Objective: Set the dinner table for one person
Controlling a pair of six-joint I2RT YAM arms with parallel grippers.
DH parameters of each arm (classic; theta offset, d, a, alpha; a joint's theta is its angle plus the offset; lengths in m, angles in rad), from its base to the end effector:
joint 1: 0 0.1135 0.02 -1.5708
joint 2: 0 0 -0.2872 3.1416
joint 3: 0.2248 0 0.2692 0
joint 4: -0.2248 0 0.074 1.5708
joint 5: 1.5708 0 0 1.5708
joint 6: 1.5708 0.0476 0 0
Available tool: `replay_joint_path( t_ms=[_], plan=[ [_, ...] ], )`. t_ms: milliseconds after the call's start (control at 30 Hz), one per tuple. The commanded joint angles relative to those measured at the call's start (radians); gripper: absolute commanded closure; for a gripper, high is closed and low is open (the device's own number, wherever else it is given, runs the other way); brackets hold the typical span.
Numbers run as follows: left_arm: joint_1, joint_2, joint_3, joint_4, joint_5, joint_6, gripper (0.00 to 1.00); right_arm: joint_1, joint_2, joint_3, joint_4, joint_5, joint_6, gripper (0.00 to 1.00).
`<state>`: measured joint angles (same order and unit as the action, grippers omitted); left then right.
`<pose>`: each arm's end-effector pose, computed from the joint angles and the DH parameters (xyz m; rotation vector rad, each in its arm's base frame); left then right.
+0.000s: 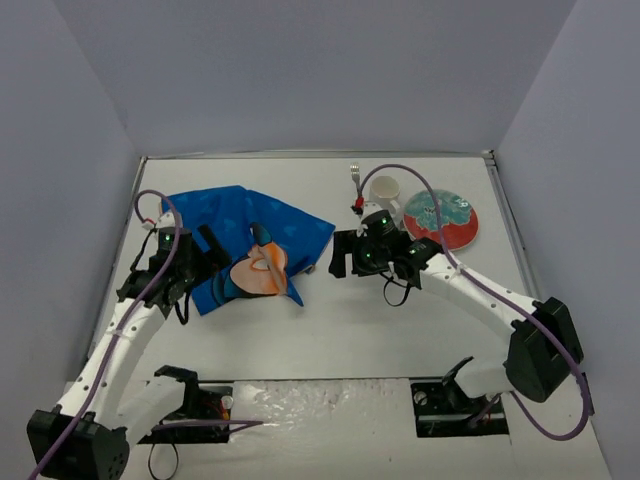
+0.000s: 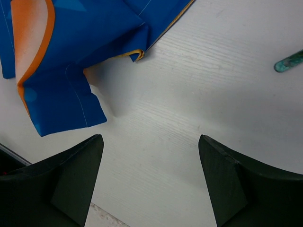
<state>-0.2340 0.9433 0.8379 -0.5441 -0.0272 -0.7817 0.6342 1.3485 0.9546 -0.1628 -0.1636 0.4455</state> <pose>0.2099 -0.0487 0.3045 -0.6291 2.1831 -0.5213 0.2570 0.1987 0.2844 -0.3107 2.2070 0.7923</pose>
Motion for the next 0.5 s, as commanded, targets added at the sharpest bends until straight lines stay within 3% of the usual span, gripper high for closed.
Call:
replay_joint_path(
  t_ms=[0, 200, 467],
  plan=[
    [0.141, 0.01, -0.088, -0.024, 0.06, 0.028, 0.13, 0.096, 0.062, 0.046, 0.166, -0.007, -0.062, 0.24],
    [0.29, 0.067, -0.193, 0.058, 0.113, 0.003, 0.15, 0.179, 0.022, -0.052, 0.314, -0.047, -0.139, 0.25],
    [0.327, 0.127, -0.251, 0.093, 0.064, -0.005, 0.17, 0.232, -0.027, -0.131, 0.435, -0.09, -0.21, 0.24]
  ],
)
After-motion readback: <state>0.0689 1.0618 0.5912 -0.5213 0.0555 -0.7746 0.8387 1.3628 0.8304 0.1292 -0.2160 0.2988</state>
